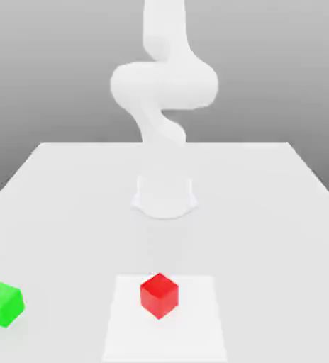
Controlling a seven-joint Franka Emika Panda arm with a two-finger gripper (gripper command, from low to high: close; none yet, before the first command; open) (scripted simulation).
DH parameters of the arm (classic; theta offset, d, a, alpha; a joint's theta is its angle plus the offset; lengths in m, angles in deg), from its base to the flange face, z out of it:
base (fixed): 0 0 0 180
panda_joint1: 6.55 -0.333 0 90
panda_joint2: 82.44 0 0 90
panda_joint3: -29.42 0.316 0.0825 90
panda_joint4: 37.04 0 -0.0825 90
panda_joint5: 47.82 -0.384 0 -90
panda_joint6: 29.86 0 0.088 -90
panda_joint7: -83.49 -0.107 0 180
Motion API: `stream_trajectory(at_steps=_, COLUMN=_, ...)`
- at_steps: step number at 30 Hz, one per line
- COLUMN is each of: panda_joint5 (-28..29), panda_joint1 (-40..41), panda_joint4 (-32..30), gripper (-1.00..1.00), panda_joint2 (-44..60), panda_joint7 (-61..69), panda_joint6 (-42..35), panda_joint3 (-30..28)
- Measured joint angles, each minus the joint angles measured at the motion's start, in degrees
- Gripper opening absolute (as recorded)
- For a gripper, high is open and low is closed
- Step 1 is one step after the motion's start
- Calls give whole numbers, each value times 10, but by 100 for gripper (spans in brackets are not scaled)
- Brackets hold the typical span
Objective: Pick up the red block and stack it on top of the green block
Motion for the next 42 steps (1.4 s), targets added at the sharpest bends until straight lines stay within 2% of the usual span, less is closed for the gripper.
stream_trajectory(at_steps=24, panda_joint5=27, panda_joint1=-192, panda_joint4=-121, gripper=0, panda_joint2=197, panda_joint7=581, panda_joint6=122, panda_joint3=-198)
stream_trajectory(at_steps=42, panda_joint5=6, panda_joint1=-298, panda_joint4=-212, gripper=0, panda_joint2=352, panda_joint7=1043, panda_joint6=214, panda_joint3=-311)
